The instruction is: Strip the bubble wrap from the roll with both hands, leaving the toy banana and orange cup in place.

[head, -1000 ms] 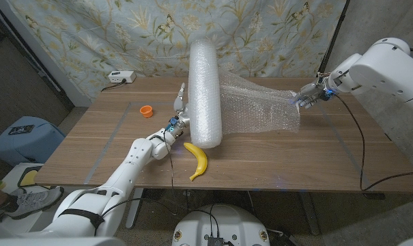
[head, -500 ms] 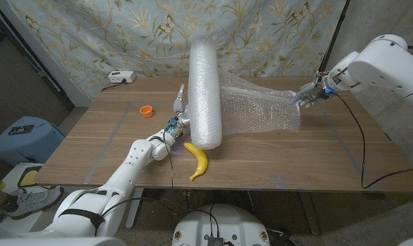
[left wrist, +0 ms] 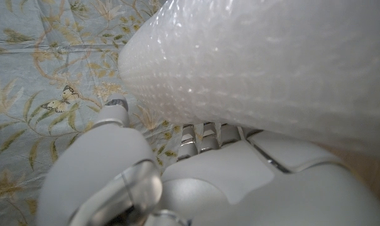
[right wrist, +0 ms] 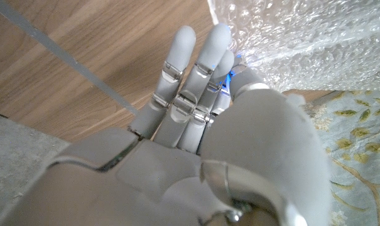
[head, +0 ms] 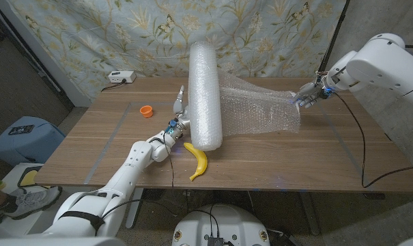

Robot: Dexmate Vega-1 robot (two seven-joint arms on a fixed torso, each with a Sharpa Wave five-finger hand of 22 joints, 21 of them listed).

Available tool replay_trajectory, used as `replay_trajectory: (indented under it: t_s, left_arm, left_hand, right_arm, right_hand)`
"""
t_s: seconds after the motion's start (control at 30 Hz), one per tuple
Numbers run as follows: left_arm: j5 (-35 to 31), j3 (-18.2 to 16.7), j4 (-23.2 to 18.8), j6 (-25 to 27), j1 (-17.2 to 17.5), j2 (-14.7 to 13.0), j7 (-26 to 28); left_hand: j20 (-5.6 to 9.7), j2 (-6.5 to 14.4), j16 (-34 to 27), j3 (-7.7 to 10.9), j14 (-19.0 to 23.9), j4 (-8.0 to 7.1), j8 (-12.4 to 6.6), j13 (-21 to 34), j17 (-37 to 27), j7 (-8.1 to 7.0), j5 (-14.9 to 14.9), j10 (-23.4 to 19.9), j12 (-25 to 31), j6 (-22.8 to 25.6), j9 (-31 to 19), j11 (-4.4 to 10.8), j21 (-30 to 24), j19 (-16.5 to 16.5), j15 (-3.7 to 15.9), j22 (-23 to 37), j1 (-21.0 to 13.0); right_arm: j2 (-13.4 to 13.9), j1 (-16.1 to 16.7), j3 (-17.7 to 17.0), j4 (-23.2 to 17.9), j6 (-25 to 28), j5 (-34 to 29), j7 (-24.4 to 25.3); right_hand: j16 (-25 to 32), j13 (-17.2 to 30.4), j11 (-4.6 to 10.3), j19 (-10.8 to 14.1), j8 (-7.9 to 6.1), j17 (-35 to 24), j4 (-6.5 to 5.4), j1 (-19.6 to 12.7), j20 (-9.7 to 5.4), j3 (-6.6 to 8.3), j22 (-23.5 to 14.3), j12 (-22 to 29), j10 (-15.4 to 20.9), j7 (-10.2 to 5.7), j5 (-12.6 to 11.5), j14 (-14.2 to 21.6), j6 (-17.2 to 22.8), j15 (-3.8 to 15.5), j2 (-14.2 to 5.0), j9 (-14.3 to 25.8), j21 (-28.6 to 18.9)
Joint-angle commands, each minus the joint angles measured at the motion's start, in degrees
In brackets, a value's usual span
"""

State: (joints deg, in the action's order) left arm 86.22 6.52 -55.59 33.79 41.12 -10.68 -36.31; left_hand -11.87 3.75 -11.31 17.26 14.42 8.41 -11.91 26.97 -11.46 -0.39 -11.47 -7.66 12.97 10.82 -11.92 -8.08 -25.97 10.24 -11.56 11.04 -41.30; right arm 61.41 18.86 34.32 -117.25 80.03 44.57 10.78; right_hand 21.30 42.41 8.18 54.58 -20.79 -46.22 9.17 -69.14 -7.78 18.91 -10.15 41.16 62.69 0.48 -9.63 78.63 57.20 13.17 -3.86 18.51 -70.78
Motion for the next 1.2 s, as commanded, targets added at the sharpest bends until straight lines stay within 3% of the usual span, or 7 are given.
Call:
replay_trajectory:
  t_s: [0.03,0.47,0.8,1.2]
  left_arm:
    - [0.58,-0.67,-1.45,-0.65,1.47,-0.28,0.53]
    - [1.48,-1.37,-1.47,-0.81,2.11,-1.06,1.13]
    - [1.93,-1.89,-0.77,-0.44,2.25,-1.24,1.10]
    - [2.45,-2.58,-0.63,-1.09,2.77,-1.08,1.66]
  left_hand:
    - [-0.37,0.01,-0.38,0.61,-0.08,0.02,0.19,0.03,0.05,-0.10,-0.30,0.42,0.09,0.20,-0.21,-0.14,0.23,0.18,-0.06,0.19,0.22]
    - [-0.37,-0.06,-0.32,0.68,-0.21,0.07,0.17,-0.05,0.07,-0.12,-0.29,0.46,0.13,0.22,-0.21,-0.05,0.39,0.16,-0.02,0.19,0.21]
    - [-0.36,-0.06,-0.32,0.75,-0.22,0.07,0.17,-0.12,0.07,-0.06,-0.28,0.50,0.14,0.18,-0.21,-0.18,0.49,0.19,0.04,0.20,0.24]
    - [-0.36,0.00,-0.34,0.84,-0.19,0.05,0.14,-0.19,0.06,0.00,-0.29,0.51,0.18,0.24,-0.21,-0.24,0.59,0.25,-0.05,0.21,0.26]
  right_arm:
    - [-0.69,-2.33,2.82,0.98,-0.04,-0.18,-0.62]
    - [-1.97,-5.77,6.46,2.71,-0.04,-0.97,-1.75]
    - [-2.10,-9.02,9.92,4.04,-0.04,2.28,0.75]
    - [-4.04,-9.79,10.78,5.78,-0.04,-2.42,-3.72]
  right_hand:
    - [0.07,0.00,0.04,-0.12,0.24,-0.17,-0.13,-0.17,-4.45,0.40,-0.05,-0.30,0.35,0.13,-0.43,0.45,0.26,-0.01,0.13,0.14,-0.31]
    - [-0.03,-0.01,0.13,-0.18,0.36,-0.11,-0.10,-0.19,-4.45,0.48,-0.05,-0.33,0.51,0.19,-0.43,0.38,0.26,0.00,0.16,0.20,-0.40]
    - [0.06,0.08,0.13,-0.23,0.39,-0.23,-0.11,-0.14,-4.46,0.52,-0.05,-0.45,0.25,0.12,-0.43,0.50,0.23,-0.01,0.17,0.37,-0.46]
    - [-0.04,0.22,0.11,-0.29,0.47,-0.15,-0.08,-0.17,-4.46,0.60,-0.04,-0.43,0.30,0.12,-0.44,0.42,0.26,0.00,0.19,0.43,-0.51]
